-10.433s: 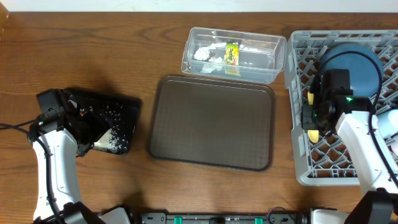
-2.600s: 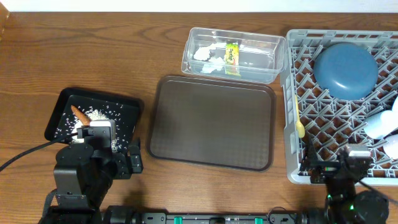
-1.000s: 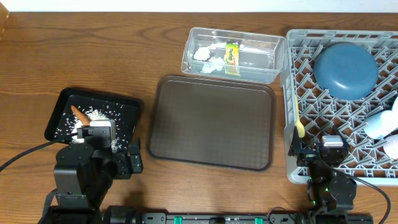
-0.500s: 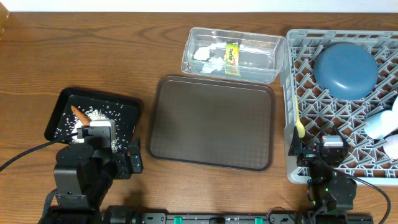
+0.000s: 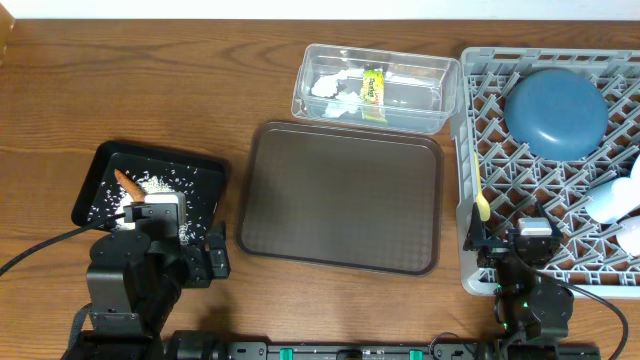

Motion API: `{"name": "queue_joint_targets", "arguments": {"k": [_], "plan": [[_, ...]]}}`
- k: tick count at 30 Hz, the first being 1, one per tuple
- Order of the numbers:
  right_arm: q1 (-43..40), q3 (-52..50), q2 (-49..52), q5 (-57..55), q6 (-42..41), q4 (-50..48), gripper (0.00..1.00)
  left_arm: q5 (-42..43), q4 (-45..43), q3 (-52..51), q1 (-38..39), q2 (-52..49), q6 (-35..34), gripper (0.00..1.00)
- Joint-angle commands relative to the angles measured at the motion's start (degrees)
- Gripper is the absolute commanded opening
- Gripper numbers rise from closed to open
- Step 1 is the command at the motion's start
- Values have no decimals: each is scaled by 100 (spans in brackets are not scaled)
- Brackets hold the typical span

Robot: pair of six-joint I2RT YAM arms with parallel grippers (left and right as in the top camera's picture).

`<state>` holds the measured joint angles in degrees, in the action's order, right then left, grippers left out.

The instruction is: Sort waste into correct bins and load items into the dishwasher rack

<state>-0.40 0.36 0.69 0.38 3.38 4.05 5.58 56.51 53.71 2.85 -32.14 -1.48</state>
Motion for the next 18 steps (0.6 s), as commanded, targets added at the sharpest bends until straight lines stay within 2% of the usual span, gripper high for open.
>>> {"name": "queue_joint_targets", "arguments": {"k": [1, 13, 18], "plan": [[92, -7, -42, -15, -76, 28, 99, -28, -4, -31, 24, 0, -13, 98], [92, -7, -42, -15, -74, 28, 99, -28, 197, -35, 24, 28, -11, 98], [92, -7, -42, -15, -74, 28, 99, -232, 332, -208, 24, 376, 57, 98]]}}
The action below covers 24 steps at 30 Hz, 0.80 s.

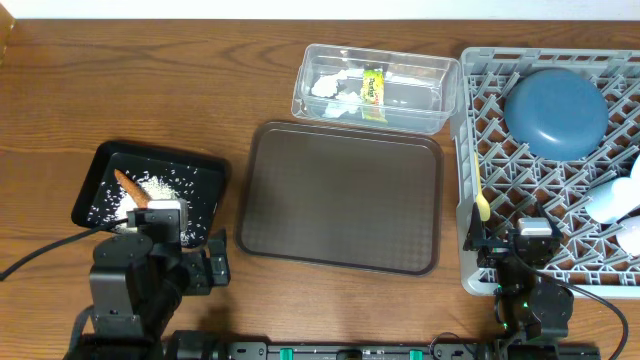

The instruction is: Sort waste into correct bins and load items into the dishwasher rack

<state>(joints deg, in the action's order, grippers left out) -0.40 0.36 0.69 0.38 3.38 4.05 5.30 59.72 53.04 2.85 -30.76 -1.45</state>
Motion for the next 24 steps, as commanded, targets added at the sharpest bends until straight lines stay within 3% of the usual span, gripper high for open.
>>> {"name": "queue_joint_targets", "arguments": {"k": [1, 5, 15, 22, 24], "plan": [[92, -7, -42, -15, -74, 28, 99, -267, -70, -304, 24, 407, 55, 98], [92, -7, -42, -15, -74, 28, 99, -345, -793, -1211, 24, 1123, 57, 98], [92, -7, -42, -15, -74, 28, 99, -227, -3543, -4079, 24, 3005, -15, 98], [92, -7, -42, -15, -74, 28, 99, -236, -5790, -5237, 35, 3067, -11, 98], [92, -7, -42, -15, -74, 28, 99, -308, -5960, -5281, 44, 3067, 46, 98]]}}
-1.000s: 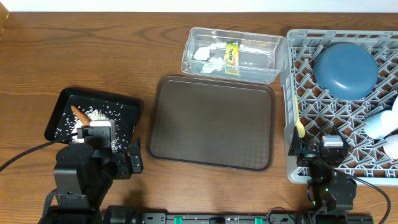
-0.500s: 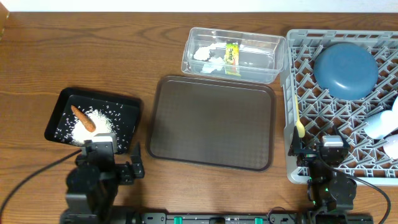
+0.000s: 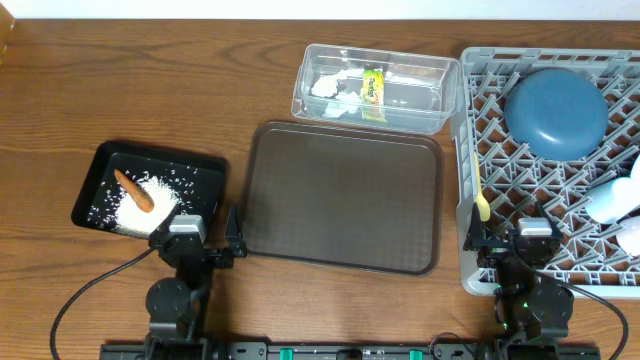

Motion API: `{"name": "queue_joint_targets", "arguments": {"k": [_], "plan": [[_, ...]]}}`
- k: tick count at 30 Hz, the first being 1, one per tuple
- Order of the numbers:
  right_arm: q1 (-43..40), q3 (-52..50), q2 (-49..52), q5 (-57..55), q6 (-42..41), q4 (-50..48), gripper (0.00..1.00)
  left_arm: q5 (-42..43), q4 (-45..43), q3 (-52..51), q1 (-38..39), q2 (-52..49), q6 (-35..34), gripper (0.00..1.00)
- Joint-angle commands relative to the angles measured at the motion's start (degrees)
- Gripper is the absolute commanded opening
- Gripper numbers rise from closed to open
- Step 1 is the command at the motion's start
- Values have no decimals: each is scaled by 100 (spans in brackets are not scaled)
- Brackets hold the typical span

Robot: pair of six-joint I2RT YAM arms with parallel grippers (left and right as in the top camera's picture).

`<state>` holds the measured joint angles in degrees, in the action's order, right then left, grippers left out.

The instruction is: Sort waste into correct bins and load items into the dishwasher rack

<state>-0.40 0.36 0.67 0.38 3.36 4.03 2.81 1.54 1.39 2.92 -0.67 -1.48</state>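
A black tray (image 3: 105,170) at the left holds white rice (image 3: 140,208) and an orange carrot piece (image 3: 132,189). The clear bin (image 3: 400,100) at the back holds wrappers, one of them yellow-green (image 3: 373,84). On the right, the grey dishwasher rack (image 3: 520,190) carries a blue bowl (image 3: 556,110), white cups (image 3: 612,200) and a yellow utensil (image 3: 482,206). My left gripper (image 3: 236,238) sits low between the black tray and the brown tray. My right gripper (image 3: 476,246) rests at the rack's front left corner. Neither shows anything held, and their jaws are too small to read.
A bare brown serving tray (image 3: 340,197) lies in the middle of the wooden table (image 3: 150,80). Both arm bases stand at the front edge, with cables trailing off to the left and right.
My left arm has folded down toward the front edge and now uncovers the black tray's front. Its gripper sits slightly further right, by the brown tray's left rim. The right arm is unchanged.
My left arm stood raised over the front of the black tray, hiding part of the rice. A moment later it was a little lower and nearer the edge. It is now folded low at the table's front. Rice, carrot, wrappers and rack items stayed put.
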Motion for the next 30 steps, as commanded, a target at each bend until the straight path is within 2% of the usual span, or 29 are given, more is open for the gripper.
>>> {"name": "queue_joint_targets", "arguments": {"k": [1, 4, 7, 30], "plan": [[92, -7, -39, -15, -74, 31, 99, -57, -188, -116, 39, 57, 160, 98], [92, -7, -39, -15, -72, 31, 99, -50, -195, -116, 39, 57, 387, 98], [92, -7, -39, -15, -72, 31, 99, 7, 254, -116, 42, 55, 317, 98], [92, -7, -39, -15, -72, 31, 99, 15, 225, -116, 44, 44, 293, 98]]}}
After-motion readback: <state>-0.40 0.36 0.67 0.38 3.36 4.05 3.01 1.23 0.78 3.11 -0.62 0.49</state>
